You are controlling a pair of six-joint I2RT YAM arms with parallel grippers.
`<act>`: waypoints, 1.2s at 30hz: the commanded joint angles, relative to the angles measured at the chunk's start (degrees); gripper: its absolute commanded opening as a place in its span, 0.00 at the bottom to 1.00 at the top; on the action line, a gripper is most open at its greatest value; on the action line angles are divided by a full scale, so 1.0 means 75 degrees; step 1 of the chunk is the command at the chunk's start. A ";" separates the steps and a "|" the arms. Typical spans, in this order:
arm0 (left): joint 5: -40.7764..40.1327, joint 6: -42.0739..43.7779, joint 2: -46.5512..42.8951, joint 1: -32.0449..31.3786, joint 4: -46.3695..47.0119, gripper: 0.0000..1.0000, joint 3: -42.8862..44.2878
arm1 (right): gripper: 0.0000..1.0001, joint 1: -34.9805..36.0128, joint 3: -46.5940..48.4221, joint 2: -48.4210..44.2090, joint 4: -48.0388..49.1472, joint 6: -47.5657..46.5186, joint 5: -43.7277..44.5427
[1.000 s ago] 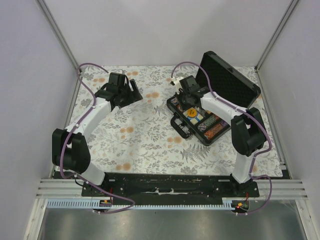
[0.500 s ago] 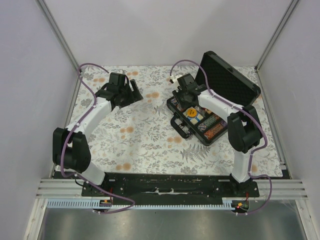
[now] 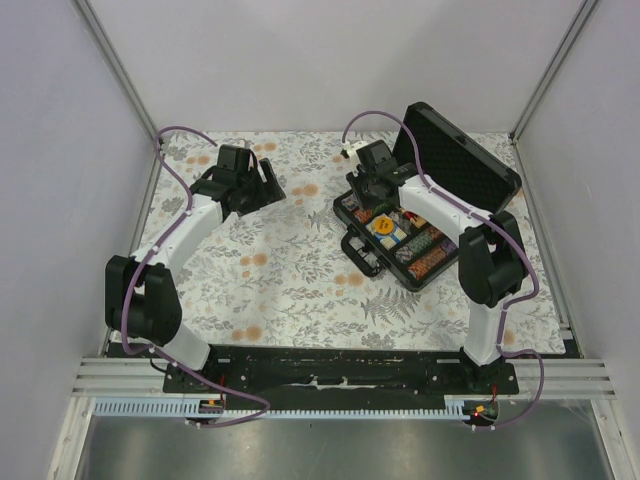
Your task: Pack up texas hold em set
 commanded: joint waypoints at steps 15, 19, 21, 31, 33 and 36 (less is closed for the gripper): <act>-0.0003 0.0218 -0.0066 0.0081 0.0073 0.81 0.0164 | 0.22 -0.0086 0.0702 -0.0348 -0.0577 0.0620 0.0263; 0.0032 0.0241 -0.0242 0.0081 0.0120 0.81 0.0094 | 0.27 -0.0355 0.0996 -0.0921 -0.1164 0.1030 0.0416; 0.0079 0.0288 -0.0336 0.0081 0.0190 0.81 0.0047 | 0.29 -0.0508 0.1032 -0.1319 -0.1445 0.1101 0.0615; 0.0161 0.0851 -0.1039 0.0081 0.0776 0.97 -0.0117 | 0.60 -0.1176 0.1184 -0.3510 -0.2337 0.1219 0.2360; 0.0079 0.0851 -0.1191 0.0081 0.0869 0.97 -0.0211 | 0.84 -0.1223 0.1184 -0.3839 -0.2325 0.1091 0.2723; 0.0044 0.0933 -0.1437 0.0081 0.1022 0.97 -0.0421 | 0.98 -0.1328 0.1254 -0.4203 -0.2418 0.0810 0.3182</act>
